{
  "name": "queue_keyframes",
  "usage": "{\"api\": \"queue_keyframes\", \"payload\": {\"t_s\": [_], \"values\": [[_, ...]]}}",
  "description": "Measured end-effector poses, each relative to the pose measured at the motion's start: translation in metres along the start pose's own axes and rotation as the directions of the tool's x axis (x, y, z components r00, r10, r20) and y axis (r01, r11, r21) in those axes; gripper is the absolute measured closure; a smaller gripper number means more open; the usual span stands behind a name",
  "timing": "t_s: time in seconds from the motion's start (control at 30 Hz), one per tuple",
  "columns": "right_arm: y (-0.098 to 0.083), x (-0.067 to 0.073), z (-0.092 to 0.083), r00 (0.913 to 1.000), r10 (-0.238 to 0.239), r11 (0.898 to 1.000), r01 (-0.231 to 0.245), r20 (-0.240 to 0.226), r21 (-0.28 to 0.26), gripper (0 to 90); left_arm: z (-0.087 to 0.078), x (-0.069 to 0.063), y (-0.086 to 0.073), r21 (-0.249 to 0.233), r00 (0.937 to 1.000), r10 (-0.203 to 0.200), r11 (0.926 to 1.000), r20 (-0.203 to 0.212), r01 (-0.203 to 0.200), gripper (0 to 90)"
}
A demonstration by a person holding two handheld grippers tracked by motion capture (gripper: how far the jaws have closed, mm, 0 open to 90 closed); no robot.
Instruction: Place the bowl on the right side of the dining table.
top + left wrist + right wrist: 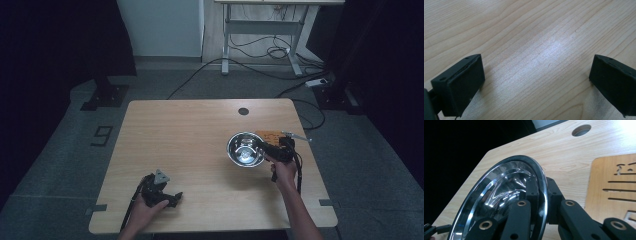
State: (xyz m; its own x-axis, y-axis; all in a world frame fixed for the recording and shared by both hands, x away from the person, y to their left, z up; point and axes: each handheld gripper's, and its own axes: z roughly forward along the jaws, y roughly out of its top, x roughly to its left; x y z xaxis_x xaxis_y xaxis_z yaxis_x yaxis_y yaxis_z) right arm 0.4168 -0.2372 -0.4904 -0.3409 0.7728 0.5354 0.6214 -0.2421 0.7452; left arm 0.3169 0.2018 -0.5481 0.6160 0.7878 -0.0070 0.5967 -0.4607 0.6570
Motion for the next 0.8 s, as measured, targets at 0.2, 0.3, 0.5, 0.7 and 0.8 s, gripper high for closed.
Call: {"api": "queue_keyframes", "payload": {"t_s": [0.2, 0.3, 0.5, 0.7, 0.8], "values": [[0.003, -0.008, -0.003, 0.9997, 0.019, 1.0, -0.018, 0.014, -0.013, 83.7, 0.0, 0.0, 0.0, 0.0, 1.0, 0.001, 1.0, 0.0, -0.001, 0.0], [0.004, -0.011, -0.005, 0.9994, 0.031, 0.999, -0.03, 0.018, -0.028, 83.7, 0.0, 0.0, 0.0, 0.0, 1.0, 0.0, 1.0, 0.0, 0.0, 0.0], [0.008, -0.022, -0.01, 0.9978, 0.055, 0.997, -0.053, 0.037, -0.052, 83.7, 0.0, 0.0, 0.0, 0.0, 1.0, 0.0, 1.0, 0.0, 0.0, 0.0], [0.009, -0.029, -0.013, 0.9962, 0.069, 0.996, -0.066, 0.053, -0.067, 83.7, 0.0, 0.0, 0.0, -0.001, 1.0, 0.0, 1.0, 0.0, 0.0, 0.0], [0.01, -0.032, -0.014, 0.9956, 0.074, 0.995, -0.07, 0.057, -0.071, 83.7, 0.0, 0.0, 0.0, -0.001, 1.0, 0.0, 1.0, 0.0, 0.0, 0.0]]}}
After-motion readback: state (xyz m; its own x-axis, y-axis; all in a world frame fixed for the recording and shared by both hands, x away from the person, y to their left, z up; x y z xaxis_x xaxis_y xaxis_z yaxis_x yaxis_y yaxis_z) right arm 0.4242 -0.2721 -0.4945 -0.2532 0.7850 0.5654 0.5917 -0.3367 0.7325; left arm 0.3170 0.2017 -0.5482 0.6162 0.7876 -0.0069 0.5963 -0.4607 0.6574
